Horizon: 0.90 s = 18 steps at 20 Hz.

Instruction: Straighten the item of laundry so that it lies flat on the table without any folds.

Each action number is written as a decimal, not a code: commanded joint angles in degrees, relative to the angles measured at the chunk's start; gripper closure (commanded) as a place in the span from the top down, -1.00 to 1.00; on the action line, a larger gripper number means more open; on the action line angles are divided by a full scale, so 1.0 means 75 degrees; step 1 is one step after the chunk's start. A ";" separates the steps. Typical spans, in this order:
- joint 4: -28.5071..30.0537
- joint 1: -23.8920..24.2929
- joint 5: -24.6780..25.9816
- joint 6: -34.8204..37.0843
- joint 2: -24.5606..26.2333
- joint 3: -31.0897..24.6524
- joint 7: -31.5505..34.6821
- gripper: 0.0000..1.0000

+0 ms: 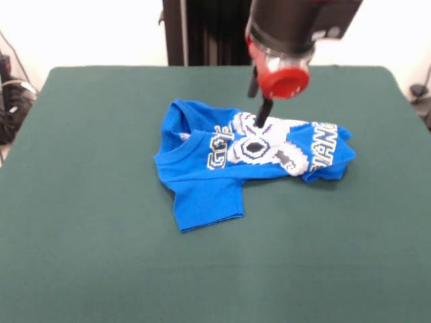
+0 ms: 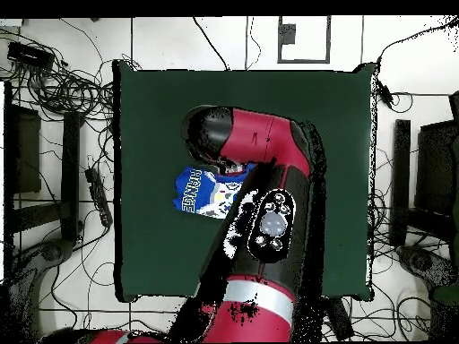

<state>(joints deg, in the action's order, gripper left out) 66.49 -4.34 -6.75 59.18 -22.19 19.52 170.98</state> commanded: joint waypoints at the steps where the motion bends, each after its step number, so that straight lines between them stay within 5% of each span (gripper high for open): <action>1: -0.0621 0.0114 0.0459 0.0366 0.1521 -0.0886 -0.0464 1.00; 18: -0.2223 0.0306 0.1421 -0.0015 0.2302 -0.0332 -0.0624 1.00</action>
<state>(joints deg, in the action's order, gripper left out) 54.68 -2.78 1.75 59.16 -5.48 19.76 170.98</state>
